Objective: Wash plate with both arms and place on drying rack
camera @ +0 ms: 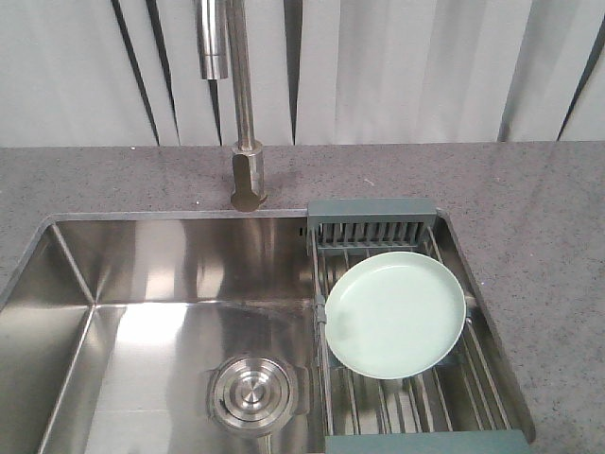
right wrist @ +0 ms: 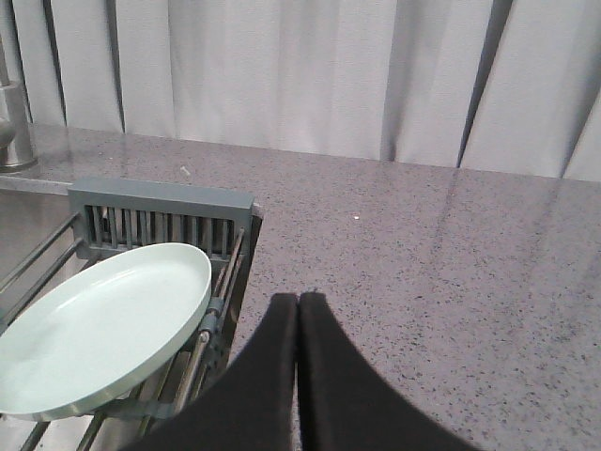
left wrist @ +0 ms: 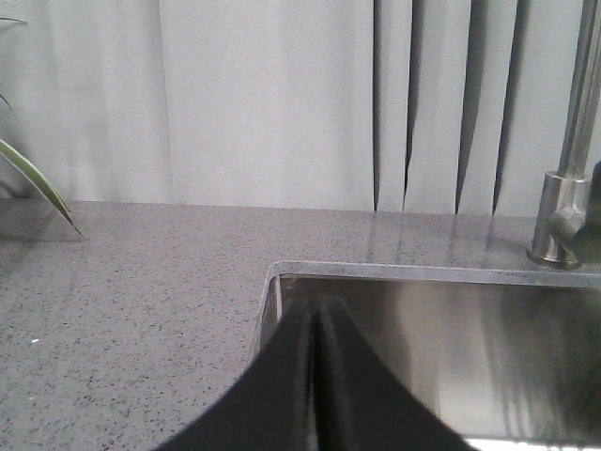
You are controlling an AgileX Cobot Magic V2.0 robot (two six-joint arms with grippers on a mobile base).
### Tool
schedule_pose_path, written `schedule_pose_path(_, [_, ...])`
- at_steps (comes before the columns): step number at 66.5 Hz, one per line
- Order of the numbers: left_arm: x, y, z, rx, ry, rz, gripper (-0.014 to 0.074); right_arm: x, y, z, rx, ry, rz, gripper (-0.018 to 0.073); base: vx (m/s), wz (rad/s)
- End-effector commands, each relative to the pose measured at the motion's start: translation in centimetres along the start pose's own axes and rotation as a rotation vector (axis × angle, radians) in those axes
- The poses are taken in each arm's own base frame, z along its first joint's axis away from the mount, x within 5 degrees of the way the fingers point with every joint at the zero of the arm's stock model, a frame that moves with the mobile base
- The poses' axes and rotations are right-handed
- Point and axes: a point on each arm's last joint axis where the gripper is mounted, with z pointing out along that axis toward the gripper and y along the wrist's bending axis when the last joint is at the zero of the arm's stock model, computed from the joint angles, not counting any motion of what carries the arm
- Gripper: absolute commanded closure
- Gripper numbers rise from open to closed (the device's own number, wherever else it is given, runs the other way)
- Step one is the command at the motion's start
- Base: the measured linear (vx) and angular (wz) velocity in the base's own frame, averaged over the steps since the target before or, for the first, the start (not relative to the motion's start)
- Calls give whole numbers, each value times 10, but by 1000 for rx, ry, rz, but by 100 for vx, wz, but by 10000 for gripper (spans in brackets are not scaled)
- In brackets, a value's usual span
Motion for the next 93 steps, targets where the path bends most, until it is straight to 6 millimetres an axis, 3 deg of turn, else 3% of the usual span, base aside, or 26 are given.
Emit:
schedule_pose_path(1, [-16,-1,-3,6,-114,-10,603,-3,-2,0,28,-137,-5,564,0,0])
schedule_pose_path(14, [-16,-1,-3,6,-114,-10,603,19,-1,5,40,-227,48,564,0,0])
schedule_pose_path(93, [-16,-1,-3,6,-114,-10,603,20,0,5,34,-215,43,564,0,0])
